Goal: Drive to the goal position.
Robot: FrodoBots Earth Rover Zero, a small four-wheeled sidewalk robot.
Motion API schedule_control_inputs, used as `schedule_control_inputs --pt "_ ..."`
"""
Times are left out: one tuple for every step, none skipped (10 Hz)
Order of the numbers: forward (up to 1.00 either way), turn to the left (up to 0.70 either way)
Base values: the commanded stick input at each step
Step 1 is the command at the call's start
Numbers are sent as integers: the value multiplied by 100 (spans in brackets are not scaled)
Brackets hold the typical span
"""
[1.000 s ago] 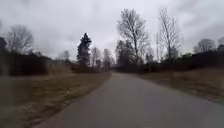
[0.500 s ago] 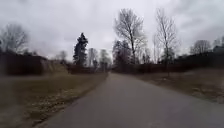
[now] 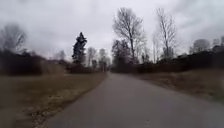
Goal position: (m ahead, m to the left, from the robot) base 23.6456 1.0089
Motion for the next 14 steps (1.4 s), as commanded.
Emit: schedule_control_inputs --pt "70 0" --pt "70 -2" --pt "70 -8" --pt "70 -14" --pt "70 -14" --pt "70 -10" --pt "70 0" --pt "70 0" --pt "70 0" --pt "70 0" --pt "70 0" --pt "70 0" --pt "70 0" --pt "70 0"
